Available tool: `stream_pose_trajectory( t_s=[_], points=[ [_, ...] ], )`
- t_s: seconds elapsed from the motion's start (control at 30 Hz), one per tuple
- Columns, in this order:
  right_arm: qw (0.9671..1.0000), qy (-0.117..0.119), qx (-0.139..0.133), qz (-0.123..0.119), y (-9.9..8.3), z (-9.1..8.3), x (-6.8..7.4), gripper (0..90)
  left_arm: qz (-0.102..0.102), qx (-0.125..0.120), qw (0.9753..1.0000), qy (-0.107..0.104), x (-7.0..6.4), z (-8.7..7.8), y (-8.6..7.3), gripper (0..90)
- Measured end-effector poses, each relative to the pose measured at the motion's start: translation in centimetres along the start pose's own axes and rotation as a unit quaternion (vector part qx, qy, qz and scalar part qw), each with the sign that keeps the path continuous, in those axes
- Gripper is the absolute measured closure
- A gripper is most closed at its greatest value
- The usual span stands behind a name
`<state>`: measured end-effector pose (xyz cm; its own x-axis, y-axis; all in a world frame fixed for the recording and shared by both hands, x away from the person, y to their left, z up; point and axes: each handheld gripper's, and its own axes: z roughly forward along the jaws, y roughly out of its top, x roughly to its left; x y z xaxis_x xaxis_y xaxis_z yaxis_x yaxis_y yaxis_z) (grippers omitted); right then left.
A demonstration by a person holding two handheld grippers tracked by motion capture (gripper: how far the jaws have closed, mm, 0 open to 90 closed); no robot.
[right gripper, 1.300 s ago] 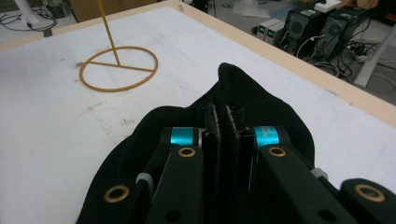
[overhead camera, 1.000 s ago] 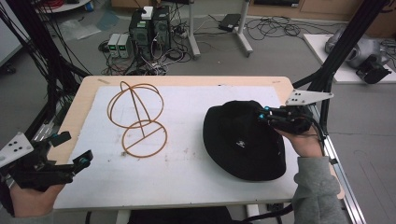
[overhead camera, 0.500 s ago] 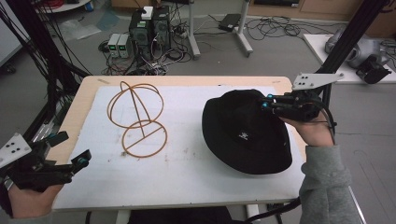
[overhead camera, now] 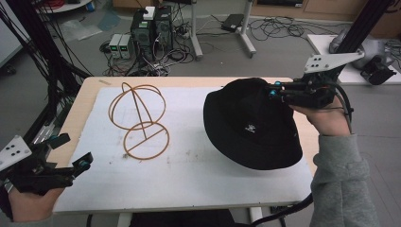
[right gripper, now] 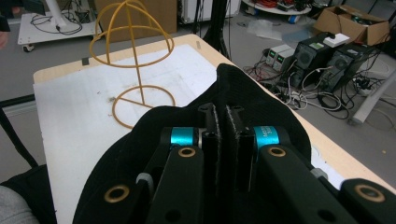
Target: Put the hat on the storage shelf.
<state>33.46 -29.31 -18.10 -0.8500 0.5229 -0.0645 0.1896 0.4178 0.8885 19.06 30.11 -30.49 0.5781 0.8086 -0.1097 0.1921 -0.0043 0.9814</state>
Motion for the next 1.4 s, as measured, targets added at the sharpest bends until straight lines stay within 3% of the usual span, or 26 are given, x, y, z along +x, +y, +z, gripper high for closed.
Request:
stream_pose_trajectory(
  t_s=[0.03,0.37,0.6,0.9,1.17,1.4],
  points=[
    [0.9999,0.008,-0.001,-0.014,0.4,0.0,-0.1,86.4,0.0,-0.002,1.0,-0.004,-0.1,0.0,0.1,1.7],
    [0.9997,0.002,-0.009,-0.023,2.5,-0.2,-0.7,86.4,0.013,0.007,0.9999,-0.003,-0.8,0.4,0.2,1.7],
    [0.9994,0.012,-0.014,-0.028,4.3,-0.4,-0.7,86.5,0.016,0.011,0.9998,-0.001,-1.0,0.4,0.0,1.7],
    [0.999,0.015,-0.012,-0.04,7.1,-1.7,-0.4,86.5,0.017,0.015,0.9997,0.001,-1.1,0.3,-0.2,1.7],
    [0.9989,0.018,-0.017,-0.04,7.8,-2.2,-0.4,86.4,0.017,0.015,0.9997,0.001,-1.2,0.3,-0.2,1.7],
    [0.9984,0.023,-0.018,-0.048,8.5,-1.5,0.0,86.5,0.016,0.015,0.9998,0.001,-1.1,0.3,-0.3,1.7]
  ],
)
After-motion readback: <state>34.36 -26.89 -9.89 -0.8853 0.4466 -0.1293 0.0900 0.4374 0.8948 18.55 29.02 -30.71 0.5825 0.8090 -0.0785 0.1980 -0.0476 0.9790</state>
